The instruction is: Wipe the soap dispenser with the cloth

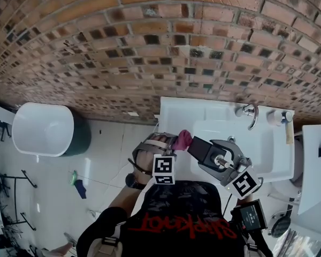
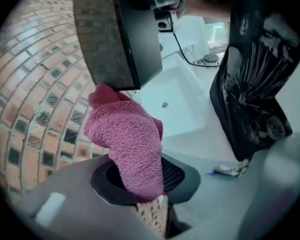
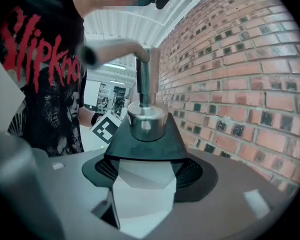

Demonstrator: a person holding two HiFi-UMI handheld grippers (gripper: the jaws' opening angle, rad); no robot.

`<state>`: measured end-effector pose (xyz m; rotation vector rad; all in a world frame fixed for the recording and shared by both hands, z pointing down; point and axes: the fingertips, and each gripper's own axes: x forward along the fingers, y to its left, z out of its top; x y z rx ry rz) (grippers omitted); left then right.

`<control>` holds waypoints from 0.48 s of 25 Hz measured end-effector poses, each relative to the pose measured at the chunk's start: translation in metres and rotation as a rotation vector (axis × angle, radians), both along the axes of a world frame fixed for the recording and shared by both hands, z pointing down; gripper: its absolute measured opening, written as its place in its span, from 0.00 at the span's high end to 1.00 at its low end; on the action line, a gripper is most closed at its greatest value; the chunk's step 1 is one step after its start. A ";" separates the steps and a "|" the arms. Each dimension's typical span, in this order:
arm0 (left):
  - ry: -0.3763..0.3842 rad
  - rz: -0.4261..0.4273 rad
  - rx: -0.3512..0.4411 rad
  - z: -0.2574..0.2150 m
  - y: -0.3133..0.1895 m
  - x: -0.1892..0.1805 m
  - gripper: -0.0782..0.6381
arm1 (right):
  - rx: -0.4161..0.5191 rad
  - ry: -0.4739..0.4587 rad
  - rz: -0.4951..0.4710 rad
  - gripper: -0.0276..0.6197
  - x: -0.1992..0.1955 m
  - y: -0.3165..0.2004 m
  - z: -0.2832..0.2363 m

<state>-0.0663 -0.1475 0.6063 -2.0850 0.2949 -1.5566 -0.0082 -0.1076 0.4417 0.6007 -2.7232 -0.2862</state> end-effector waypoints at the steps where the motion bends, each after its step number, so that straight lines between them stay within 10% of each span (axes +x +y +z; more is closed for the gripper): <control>1: -0.025 0.017 0.003 0.001 0.001 0.001 0.76 | -0.011 0.043 0.011 0.49 -0.002 0.000 0.006; 7: -0.178 0.110 -0.120 0.027 0.015 -0.005 0.76 | 0.015 0.050 -0.034 0.49 -0.003 0.005 -0.004; 12: -0.061 0.148 -0.219 0.016 0.032 0.015 0.76 | -0.085 0.108 -0.065 0.49 -0.014 0.008 0.030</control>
